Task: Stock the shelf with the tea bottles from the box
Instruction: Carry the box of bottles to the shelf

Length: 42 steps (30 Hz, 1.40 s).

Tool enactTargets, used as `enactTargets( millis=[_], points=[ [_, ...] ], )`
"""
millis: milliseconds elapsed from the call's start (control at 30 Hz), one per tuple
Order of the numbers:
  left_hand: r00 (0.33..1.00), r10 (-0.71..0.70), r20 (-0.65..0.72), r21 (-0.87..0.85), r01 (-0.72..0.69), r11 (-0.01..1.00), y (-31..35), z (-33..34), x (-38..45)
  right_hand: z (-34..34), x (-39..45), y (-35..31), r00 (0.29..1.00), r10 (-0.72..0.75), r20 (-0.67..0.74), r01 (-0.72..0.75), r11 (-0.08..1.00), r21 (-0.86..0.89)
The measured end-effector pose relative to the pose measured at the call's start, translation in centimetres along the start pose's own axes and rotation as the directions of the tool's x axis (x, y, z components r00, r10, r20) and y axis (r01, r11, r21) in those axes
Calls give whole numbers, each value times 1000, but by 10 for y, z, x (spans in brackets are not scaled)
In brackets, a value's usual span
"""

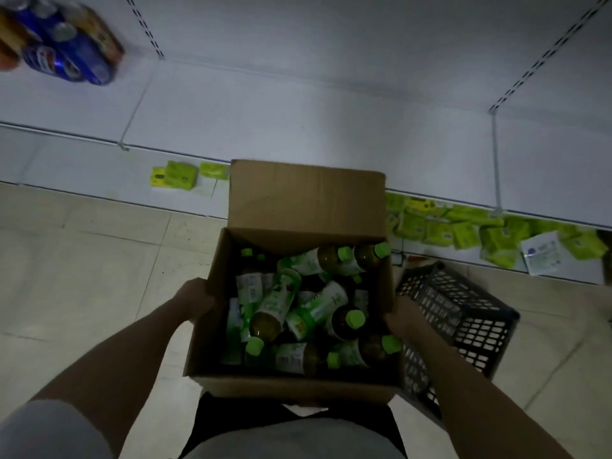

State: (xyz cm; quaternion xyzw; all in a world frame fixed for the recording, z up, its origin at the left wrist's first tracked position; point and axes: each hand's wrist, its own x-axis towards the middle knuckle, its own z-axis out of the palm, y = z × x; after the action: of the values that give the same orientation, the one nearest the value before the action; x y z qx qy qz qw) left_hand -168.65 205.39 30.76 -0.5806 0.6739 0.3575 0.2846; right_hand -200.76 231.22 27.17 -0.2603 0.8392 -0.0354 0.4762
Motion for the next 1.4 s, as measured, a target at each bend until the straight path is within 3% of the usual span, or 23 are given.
enactTargets(
  millis=[133,367,733,1000,1233,1300,1400],
  points=[
    [1000,-6,28,-17,6,1000,-8,27,35,34,28,26,1000,2,10,-1,999,-44],
    [998,-12,54,23,11,1000,-31,82,112,83,80,39,1000,10,-2,-10,999,51],
    [999,-5,54,32,3,999,-49,165,273,172,231,79,995,95,7,-95,992,88],
    [999,-35,-31,-23,34,999,-50,212,398,214,355,87,992,92,-86,-83,992,99],
    [984,52,-171,16,-50,999,-50,261,490,272,433,117,971,138,-197,-93,971,219],
    [989,43,-143,31,-39,999,-54,263,494,273,439,116,979,141,-145,-118,981,155],
    [1000,12,16,-22,-12,1000,-49,242,469,254,423,98,986,160,44,-160,987,-12]
  ],
)
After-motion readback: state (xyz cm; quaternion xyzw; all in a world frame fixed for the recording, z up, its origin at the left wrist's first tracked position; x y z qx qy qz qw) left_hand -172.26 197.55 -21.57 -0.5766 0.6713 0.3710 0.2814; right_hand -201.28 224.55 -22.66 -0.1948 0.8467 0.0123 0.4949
